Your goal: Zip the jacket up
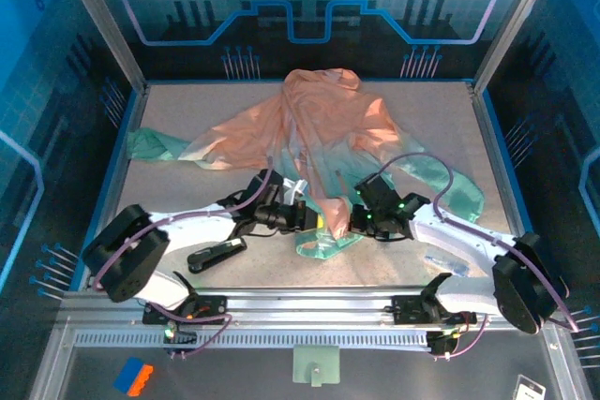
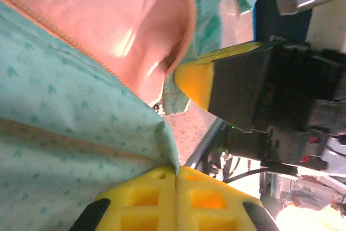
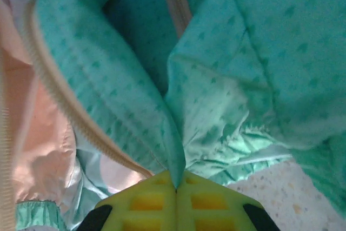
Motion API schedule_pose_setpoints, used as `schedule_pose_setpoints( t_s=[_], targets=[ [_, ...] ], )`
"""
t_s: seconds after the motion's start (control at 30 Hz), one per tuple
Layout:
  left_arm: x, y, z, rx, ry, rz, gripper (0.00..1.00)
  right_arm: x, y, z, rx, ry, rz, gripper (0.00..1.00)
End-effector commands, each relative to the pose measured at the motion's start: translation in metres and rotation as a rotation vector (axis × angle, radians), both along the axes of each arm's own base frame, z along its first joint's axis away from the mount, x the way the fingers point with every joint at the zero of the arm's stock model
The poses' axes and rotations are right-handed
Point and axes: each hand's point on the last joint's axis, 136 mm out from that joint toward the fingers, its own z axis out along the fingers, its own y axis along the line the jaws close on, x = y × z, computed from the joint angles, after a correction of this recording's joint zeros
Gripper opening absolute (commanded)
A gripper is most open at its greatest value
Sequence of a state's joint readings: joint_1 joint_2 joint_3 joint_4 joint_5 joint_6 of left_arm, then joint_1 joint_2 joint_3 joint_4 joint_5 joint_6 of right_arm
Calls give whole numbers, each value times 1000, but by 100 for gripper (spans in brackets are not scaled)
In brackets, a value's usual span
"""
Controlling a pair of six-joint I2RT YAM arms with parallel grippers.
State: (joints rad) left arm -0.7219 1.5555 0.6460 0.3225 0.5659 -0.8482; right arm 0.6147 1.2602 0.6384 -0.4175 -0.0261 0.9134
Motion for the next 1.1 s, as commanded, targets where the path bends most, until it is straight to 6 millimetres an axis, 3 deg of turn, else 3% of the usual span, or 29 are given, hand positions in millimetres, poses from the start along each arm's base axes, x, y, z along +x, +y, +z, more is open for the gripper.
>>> schedule_pose_setpoints(
  t_s=[0.0, 0.1, 0.47, 0.87, 0.93, 1.07],
  targets=[
    [12, -22, 3, -36, -17, 13, 0, 12, 19, 5, 118, -42, 73, 9],
    [16, -30, -7, -16, -13, 24, 0, 9, 20, 4, 133, -35, 119, 20],
    [23, -27, -19, 41, 10, 68, 0, -10, 14, 2, 172, -60, 185, 37],
    [23, -28, -19, 71, 5, 38, 0, -17, 16, -13, 193, -85, 233, 43],
    [24, -28, -17, 70, -1, 36, 0, -20, 14, -15, 187, -82, 234, 41],
    [21, -25, -9, 72, -21, 24, 0, -23, 11, -10, 198, -110, 225, 18]
  ],
)
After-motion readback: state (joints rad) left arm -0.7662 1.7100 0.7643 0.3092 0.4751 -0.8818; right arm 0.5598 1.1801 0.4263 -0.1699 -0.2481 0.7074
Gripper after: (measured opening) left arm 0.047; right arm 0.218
